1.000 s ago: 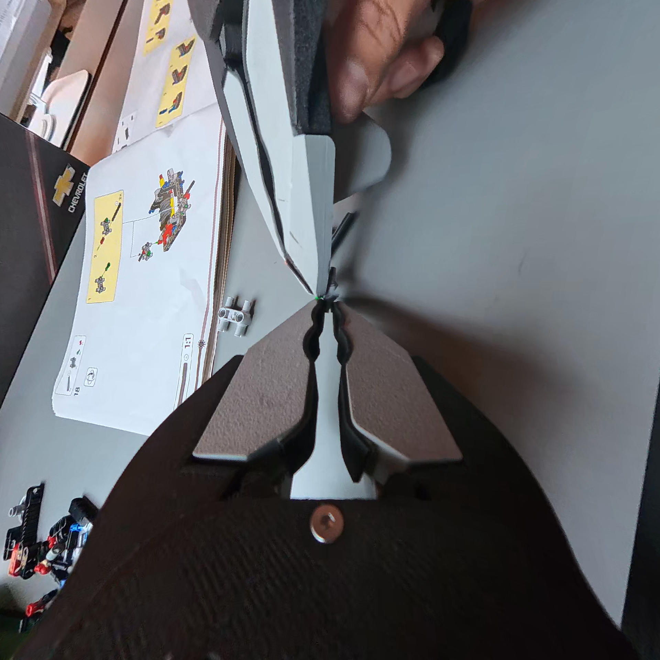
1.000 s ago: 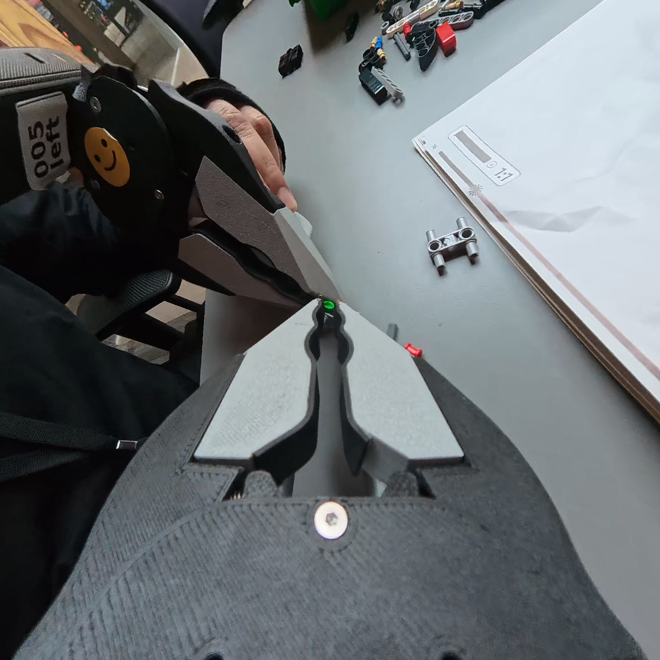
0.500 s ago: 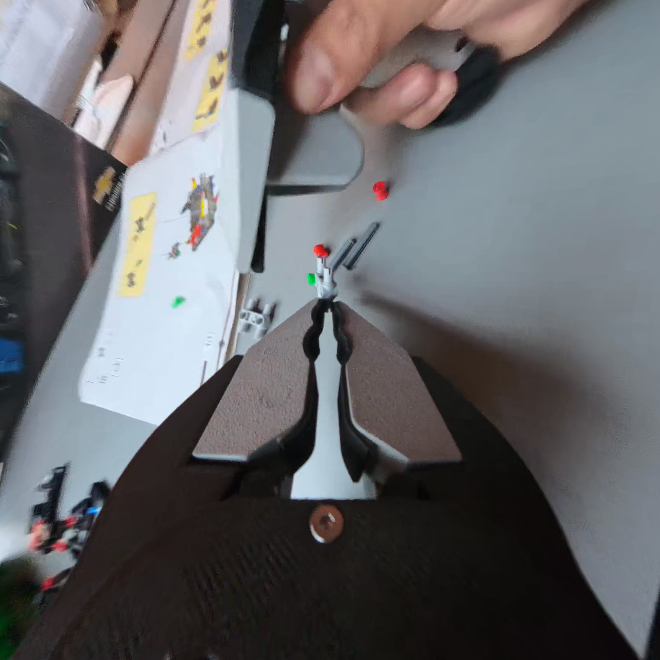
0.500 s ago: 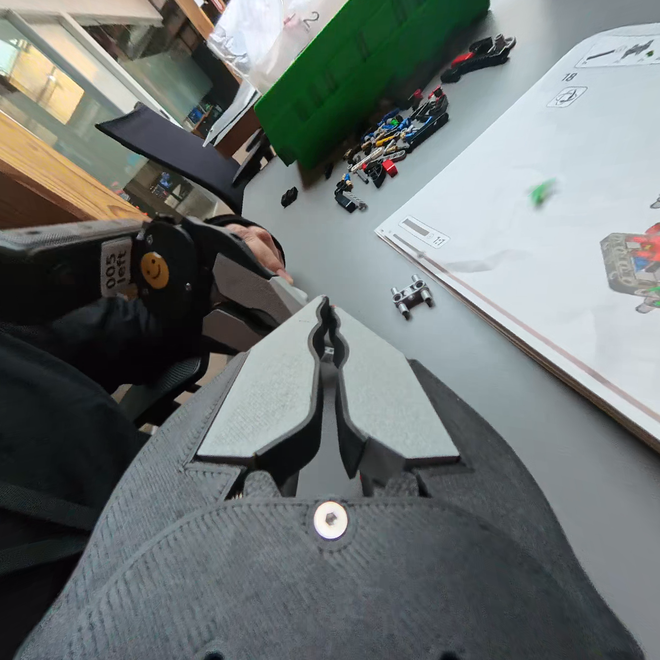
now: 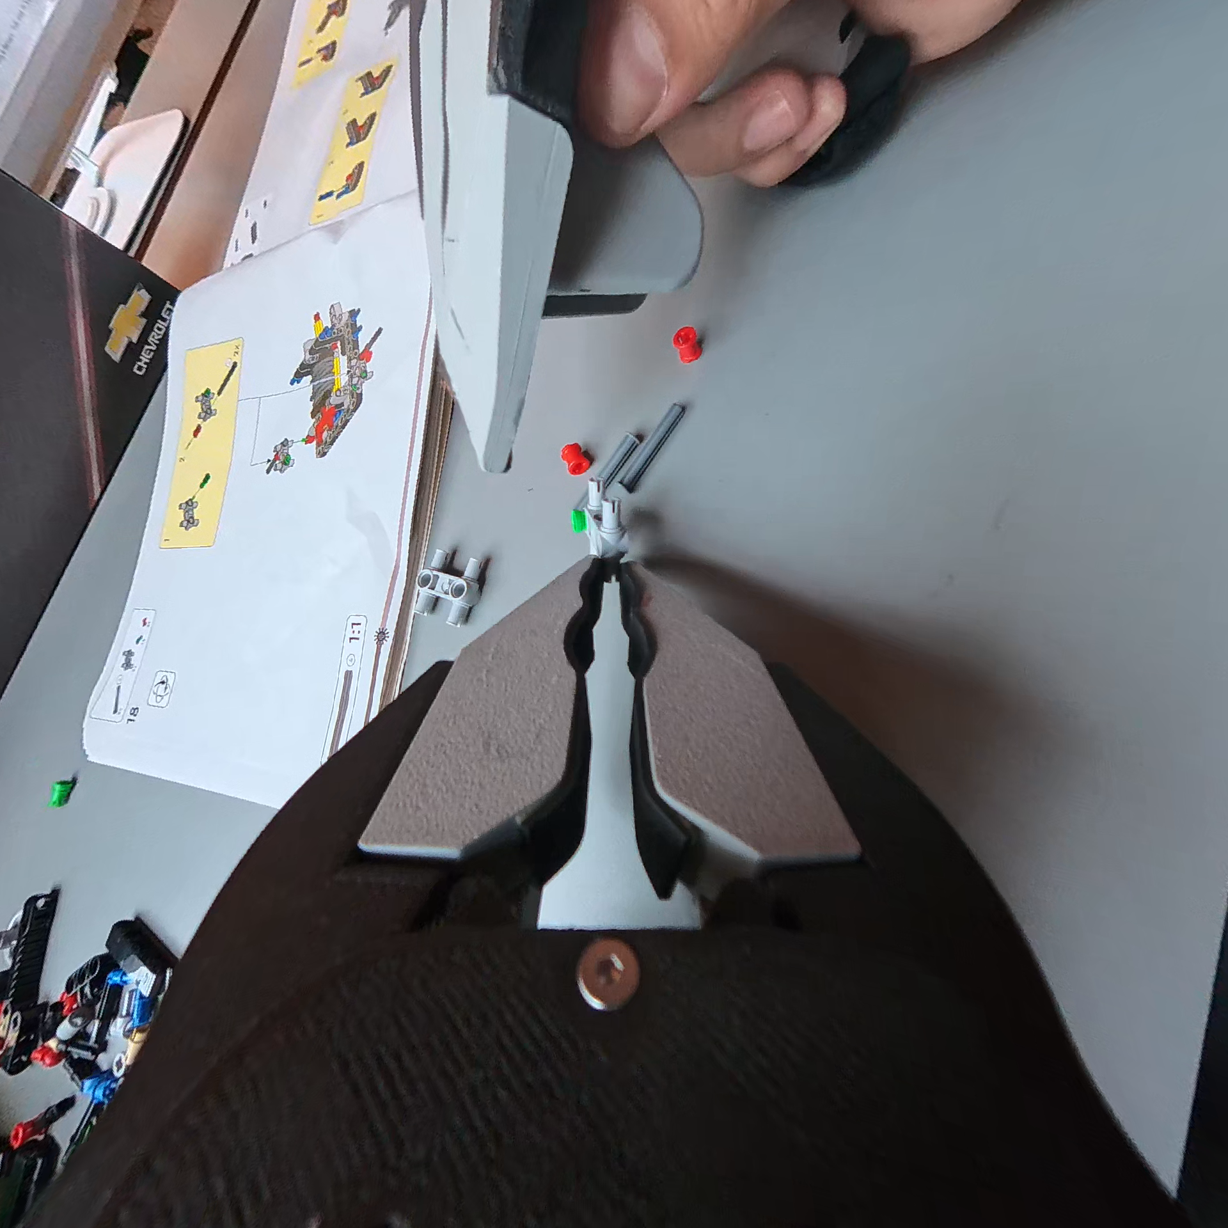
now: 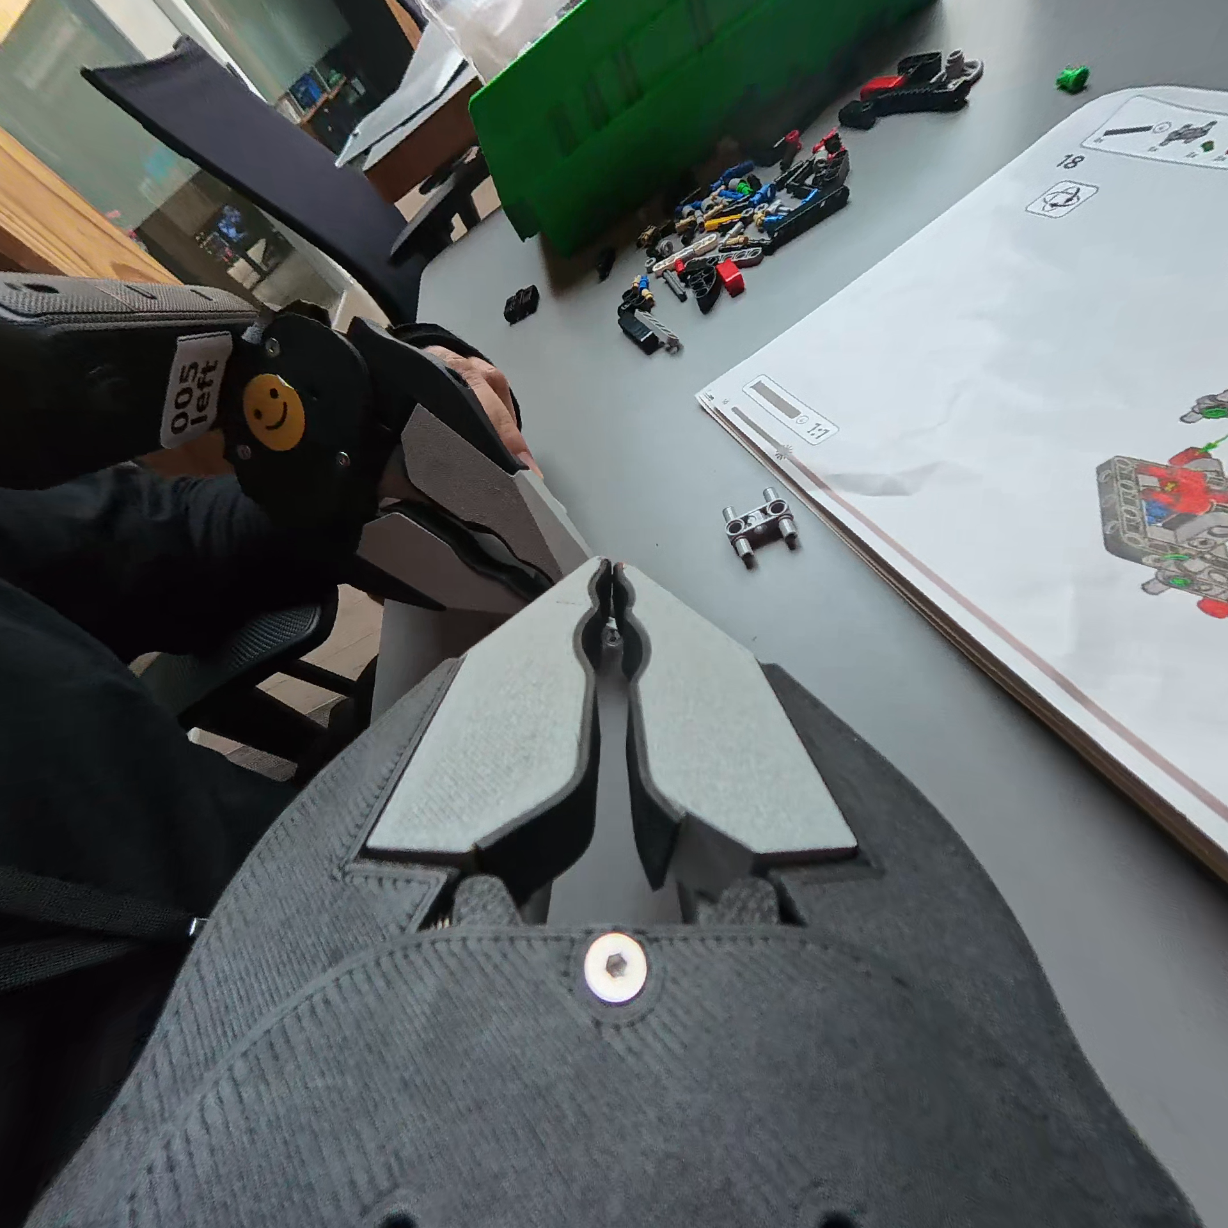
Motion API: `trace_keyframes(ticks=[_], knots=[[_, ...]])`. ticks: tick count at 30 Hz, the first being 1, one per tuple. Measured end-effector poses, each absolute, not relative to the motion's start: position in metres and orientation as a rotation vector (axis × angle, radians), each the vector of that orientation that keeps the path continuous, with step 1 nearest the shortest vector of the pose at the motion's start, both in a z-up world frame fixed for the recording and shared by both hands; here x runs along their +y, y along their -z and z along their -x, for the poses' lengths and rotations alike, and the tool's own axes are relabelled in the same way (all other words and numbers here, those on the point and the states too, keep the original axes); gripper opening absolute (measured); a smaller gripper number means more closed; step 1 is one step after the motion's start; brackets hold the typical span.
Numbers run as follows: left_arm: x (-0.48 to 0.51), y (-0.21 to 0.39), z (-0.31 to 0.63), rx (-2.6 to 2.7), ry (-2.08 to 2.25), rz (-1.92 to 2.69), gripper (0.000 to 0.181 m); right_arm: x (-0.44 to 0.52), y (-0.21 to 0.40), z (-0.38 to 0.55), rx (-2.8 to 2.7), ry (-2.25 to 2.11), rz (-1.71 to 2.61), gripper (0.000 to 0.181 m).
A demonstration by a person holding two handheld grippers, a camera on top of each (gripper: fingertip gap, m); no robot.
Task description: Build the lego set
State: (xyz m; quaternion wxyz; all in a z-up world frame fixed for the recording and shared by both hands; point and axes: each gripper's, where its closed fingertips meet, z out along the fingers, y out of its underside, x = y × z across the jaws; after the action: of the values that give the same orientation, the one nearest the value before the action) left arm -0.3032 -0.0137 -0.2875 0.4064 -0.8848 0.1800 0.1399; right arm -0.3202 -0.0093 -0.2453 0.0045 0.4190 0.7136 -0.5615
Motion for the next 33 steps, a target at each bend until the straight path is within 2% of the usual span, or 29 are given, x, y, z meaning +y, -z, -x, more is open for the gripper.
trace_keyframes(ticks=[4, 6, 10, 16, 24, 29, 31, 33], knots=[[-0.014, 0.283, 0.309, 0.413, -0.370, 2.212, 0.003, -0.006, 0.244, 0.323, 2.233, 1.777, -1.329, 0.000], [-0.015, 0.280, 0.314, 0.382, -0.369, 2.202, 0.003, -0.003, 0.238, 0.327, 2.242, 1.808, -1.348, 0.012], [-0.027, 0.280, 0.334, 0.292, -0.438, 2.226, 0.003, 0.005, 0.210, 0.342, 2.381, 1.866, -1.351, 0.022], [-0.052, 0.274, 0.361, 0.225, -0.593, 2.210, 0.003, -0.016, 0.170, 0.448, 2.759, 1.632, -1.263, 0.036], [-0.066, 0.286, 0.369, 0.310, -0.768, 2.269, 0.003, -0.031, 0.261, 0.597, 3.116, 0.910, -1.026, 0.027], [-0.069, 0.288, 0.373, 0.342, -0.856, 2.276, 0.003, -0.028, 0.290, 0.603, 3.136, 0.816, -0.903, 0.023], [-0.068, 0.288, 0.373, 0.356, -0.882, 2.271, 0.003, -0.031, 0.292, 0.605, 3.146, 0.859, -0.860, 0.016], [-0.068, 0.288, 0.373, 0.364, -0.898, 2.269, 0.003, -0.032, 0.293, 0.608, 3.144, 0.872, -0.847, 0.018]])
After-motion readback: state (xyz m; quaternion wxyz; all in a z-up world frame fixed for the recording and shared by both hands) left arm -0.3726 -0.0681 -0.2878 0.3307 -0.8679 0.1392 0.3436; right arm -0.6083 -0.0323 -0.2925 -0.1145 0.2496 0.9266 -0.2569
